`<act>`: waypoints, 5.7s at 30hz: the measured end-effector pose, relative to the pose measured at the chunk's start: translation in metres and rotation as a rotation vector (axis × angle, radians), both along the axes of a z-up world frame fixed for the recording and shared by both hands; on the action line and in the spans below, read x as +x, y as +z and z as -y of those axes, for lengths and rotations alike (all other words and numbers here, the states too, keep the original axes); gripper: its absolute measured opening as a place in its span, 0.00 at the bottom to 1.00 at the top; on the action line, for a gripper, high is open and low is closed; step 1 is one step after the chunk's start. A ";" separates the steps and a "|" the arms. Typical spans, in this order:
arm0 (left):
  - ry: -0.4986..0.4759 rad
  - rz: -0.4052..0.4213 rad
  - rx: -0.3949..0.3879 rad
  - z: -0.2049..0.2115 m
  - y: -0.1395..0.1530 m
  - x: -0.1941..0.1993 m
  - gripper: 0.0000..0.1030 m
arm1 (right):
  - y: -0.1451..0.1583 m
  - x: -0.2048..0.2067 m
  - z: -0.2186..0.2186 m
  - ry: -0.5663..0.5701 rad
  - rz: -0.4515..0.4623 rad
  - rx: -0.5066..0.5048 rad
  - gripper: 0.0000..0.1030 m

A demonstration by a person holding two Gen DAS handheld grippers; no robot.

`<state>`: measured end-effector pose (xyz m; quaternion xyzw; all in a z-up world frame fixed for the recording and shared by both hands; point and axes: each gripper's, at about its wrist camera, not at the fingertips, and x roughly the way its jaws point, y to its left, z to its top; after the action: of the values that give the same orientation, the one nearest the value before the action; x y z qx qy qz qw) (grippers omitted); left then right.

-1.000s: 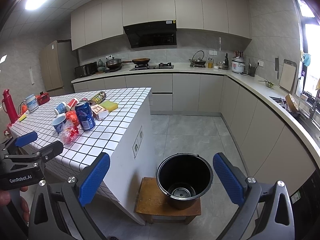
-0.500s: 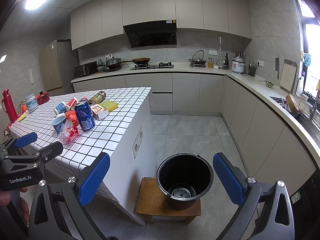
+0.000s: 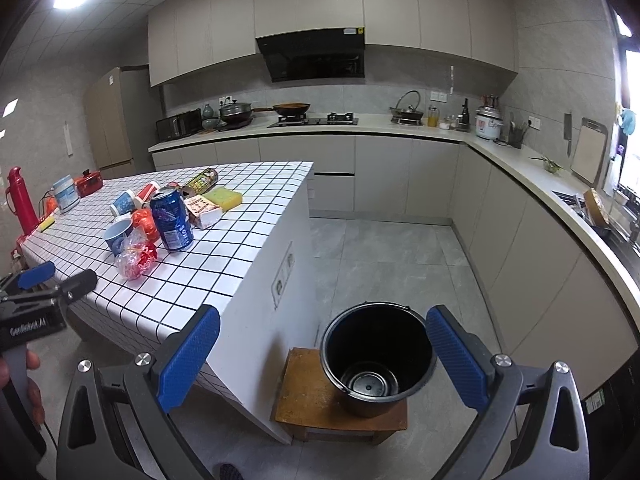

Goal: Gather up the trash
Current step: 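Move the right tool toward the blue Pepsi can while the left tool approaches the light blue bowl, then close the right tool on the Pepsi can while the left tool grips the light blue bowl, then carry the can and bowl over the black bin and open both tools, then move both open tools back from the bin to the island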

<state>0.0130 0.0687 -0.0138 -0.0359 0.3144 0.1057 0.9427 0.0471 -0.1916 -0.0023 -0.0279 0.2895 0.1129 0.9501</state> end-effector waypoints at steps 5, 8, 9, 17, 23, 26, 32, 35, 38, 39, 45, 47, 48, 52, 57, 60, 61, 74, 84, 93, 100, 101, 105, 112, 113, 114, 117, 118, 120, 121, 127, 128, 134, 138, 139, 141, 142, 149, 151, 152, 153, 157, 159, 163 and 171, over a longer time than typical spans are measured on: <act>0.101 -0.005 -0.006 -0.054 -0.009 0.012 1.00 | -0.003 0.021 -0.025 0.035 -0.011 0.000 1.00; 0.139 -0.009 -0.011 -0.078 -0.016 0.018 1.00 | -0.003 0.034 -0.044 0.056 -0.014 0.001 1.00; 0.141 -0.013 -0.024 -0.088 -0.020 0.021 1.00 | -0.004 0.039 -0.053 0.067 -0.017 -0.001 1.00; 0.139 -0.084 -0.053 -0.142 -0.051 0.051 0.99 | -0.019 0.076 -0.123 0.117 -0.052 -0.023 1.00; 0.101 -0.109 -0.075 -0.172 -0.069 0.078 0.95 | -0.033 0.108 -0.169 0.122 -0.089 -0.034 1.00; 0.090 -0.124 -0.093 -0.187 -0.078 0.095 0.95 | -0.038 0.123 -0.188 0.122 -0.104 -0.030 1.00; 0.055 -0.142 -0.144 -0.211 -0.091 0.135 0.94 | -0.054 0.157 -0.231 0.134 -0.149 -0.013 1.00; 0.043 -0.144 -0.171 -0.221 -0.095 0.149 0.94 | -0.060 0.170 -0.254 0.146 -0.158 -0.007 1.00; 0.032 -0.145 -0.201 -0.230 -0.096 0.160 0.90 | -0.067 0.183 -0.274 0.159 -0.165 -0.008 1.00; 0.029 -0.148 -0.206 -0.231 -0.097 0.162 0.88 | -0.070 0.188 -0.281 0.161 -0.170 -0.008 1.00; -0.001 -0.158 -0.237 -0.238 -0.099 0.175 0.79 | -0.079 0.209 -0.301 0.163 -0.177 0.011 1.00; -0.007 -0.160 -0.240 -0.238 -0.099 0.176 0.77 | -0.082 0.213 -0.304 0.164 -0.178 0.010 1.00; -0.009 -0.157 -0.243 -0.239 -0.098 0.176 0.77 | -0.084 0.215 -0.305 0.164 -0.180 0.011 0.99; -0.013 -0.140 -0.255 -0.242 -0.096 0.176 0.76 | -0.087 0.220 -0.308 0.172 -0.185 0.012 0.75; -0.017 -0.114 -0.235 -0.242 -0.088 0.172 0.76 | -0.083 0.219 -0.305 0.170 -0.174 0.021 0.64; -0.020 -0.104 -0.227 -0.241 -0.083 0.168 0.76 | -0.079 0.216 -0.300 0.164 -0.164 0.032 0.64; -0.021 -0.101 -0.224 -0.240 -0.081 0.167 0.76 | -0.078 0.216 -0.298 0.160 -0.160 0.035 0.64; -0.079 -0.064 -0.212 -0.198 -0.057 0.150 0.76 | -0.042 0.187 -0.243 0.093 -0.094 0.055 0.64; -0.157 -0.003 -0.175 -0.145 -0.031 0.150 0.76 | -0.028 0.161 -0.174 -0.010 -0.066 0.060 0.64; -0.215 0.000 -0.185 -0.089 -0.029 0.143 0.76 | -0.024 0.140 -0.092 -0.088 -0.062 0.061 0.64; -0.324 -0.022 -0.214 -0.015 -0.041 0.148 0.76 | -0.031 0.127 -0.013 -0.137 -0.074 0.016 0.64; -0.337 -0.021 -0.204 -0.002 -0.042 0.149 0.76 | -0.031 0.126 -0.003 -0.140 -0.073 0.015 0.64; -0.336 -0.023 -0.175 0.040 -0.043 0.151 0.76 | -0.042 0.124 0.038 -0.129 -0.077 0.023 0.64; -0.303 -0.034 -0.171 0.109 -0.060 0.150 0.76 | -0.066 0.127 0.091 -0.063 -0.108 0.001 0.64; -0.304 -0.042 -0.171 0.117 -0.066 0.151 0.76 | -0.071 0.127 0.097 -0.052 -0.109 -0.003 0.64; -0.306 -0.052 -0.170 0.125 -0.070 0.151 0.76 | -0.075 0.129 0.101 -0.044 -0.113 -0.010 0.64; -0.314 -0.070 -0.167 0.145 -0.084 0.153 0.76 | -0.093 0.132 0.114 -0.024 -0.133 -0.016 0.64; -0.314 -0.077 -0.170 0.149 -0.090 0.154 0.76 | -0.100 0.135 0.119 -0.018 -0.143 -0.019 0.64; -0.312 -0.094 -0.177 0.155 -0.102 0.157 0.76 | -0.114 0.139 0.127 -0.001 -0.158 -0.015 0.64; -0.310 -0.106 -0.186 0.158 -0.109 0.159 0.76 | -0.121 0.140 0.128 0.004 -0.164 -0.021 0.64; -0.289 -0.142 -0.241 0.171 -0.137 0.173 0.76 | -0.167 0.159 0.138 0.085 -0.208 -0.026 0.64; -0.286 -0.142 -0.242 0.173 -0.140 0.176 0.76 | -0.171 0.162 0.140 0.096 -0.211 -0.028 0.64; -0.307 -0.178 -0.292 0.187 -0.156 0.188 0.76 | -0.196 0.184 0.143 0.179 -0.228 -0.051 0.64; -0.277 -0.250 -0.254 0.188 -0.164 0.207 0.83 | -0.221 0.198 0.140 0.223 -0.248 -0.166 0.95; -0.262 -0.229 -0.288 0.181 -0.160 0.206 0.84 | -0.228 0.200 0.141 0.231 -0.253 -0.178 0.95; -0.216 -0.194 -0.267 0.172 -0.148 0.202 0.87 | -0.235 0.204 0.147 0.235 -0.267 -0.169 0.95; -0.215 -0.181 -0.266 0.170 -0.144 0.201 0.87 | -0.236 0.204 0.152 0.232 -0.271 -0.157 0.95; -0.212 -0.164 -0.277 0.176 -0.133 0.194 0.88 | -0.229 0.198 0.162 0.233 -0.258 -0.104 0.95; -0.212 -0.162 -0.266 0.177 -0.134 0.197 0.88 | -0.225 0.195 0.163 0.229 -0.252 -0.104 0.95; -0.210 -0.161 -0.263 0.176 -0.132 0.195 0.88 | -0.224 0.192 0.164 0.231 -0.248 -0.101 0.95; -0.204 -0.161 -0.258 0.173 -0.135 0.198 0.88 | -0.220 0.190 0.164 0.231 -0.244 -0.094 0.95; -0.182 -0.163 -0.237 0.166 -0.128 0.197 0.88 | -0.208 0.180 0.161 0.218 -0.225 -0.100 0.95; -0.170 -0.155 -0.225 0.163 -0.123 0.194 0.89 | -0.201 0.178 0.158 0.204 -0.228 -0.107 0.95; -0.149 -0.129 -0.197 0.153 -0.105 0.185 0.90 | -0.184 0.169 0.150 0.178 -0.223 -0.101 0.95; -0.139 -0.089 -0.182 0.126 -0.076 0.166 0.91 | -0.148 0.161 0.126 0.110 -0.208 -0.107 0.95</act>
<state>0.1793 -0.0572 -0.0894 -0.0945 0.3658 0.0125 0.9258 0.2084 -0.3179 -0.1504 -0.0827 0.3901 0.1514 0.9045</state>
